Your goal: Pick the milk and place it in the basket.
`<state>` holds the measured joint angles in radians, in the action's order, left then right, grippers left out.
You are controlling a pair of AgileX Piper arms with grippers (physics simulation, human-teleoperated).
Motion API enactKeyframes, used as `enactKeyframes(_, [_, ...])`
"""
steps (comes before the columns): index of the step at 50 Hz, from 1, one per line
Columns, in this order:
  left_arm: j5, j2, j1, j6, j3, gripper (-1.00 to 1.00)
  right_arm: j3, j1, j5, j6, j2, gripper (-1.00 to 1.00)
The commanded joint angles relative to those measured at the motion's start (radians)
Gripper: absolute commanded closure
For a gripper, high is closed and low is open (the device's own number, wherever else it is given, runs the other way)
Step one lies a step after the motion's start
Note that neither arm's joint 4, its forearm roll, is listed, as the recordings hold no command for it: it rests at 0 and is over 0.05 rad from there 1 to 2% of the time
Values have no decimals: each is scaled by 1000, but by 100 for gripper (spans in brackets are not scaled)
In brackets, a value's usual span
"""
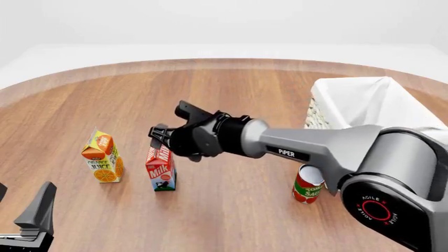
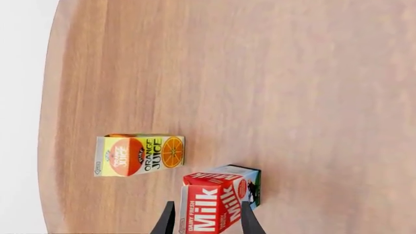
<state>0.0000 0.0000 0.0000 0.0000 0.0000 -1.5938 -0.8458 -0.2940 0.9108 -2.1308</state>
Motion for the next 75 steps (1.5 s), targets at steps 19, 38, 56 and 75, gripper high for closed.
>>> enactKeyframes(19, [0, 0, 0, 0, 0, -100, -17, -12, 0, 7, -25, -100])
enactKeyframes(38, [0, 0, 0, 0, 0, -100, -30, -24, 4, 16, -42, -100])
enactKeyframes(56, [0, 0, 0, 0, 0, -100, -38, -33, 11, 28, -58, -100])
enactKeyframes(75, [0, 0, 0, 0, 0, -100, -39, -36, 21, 35, -69, -100])
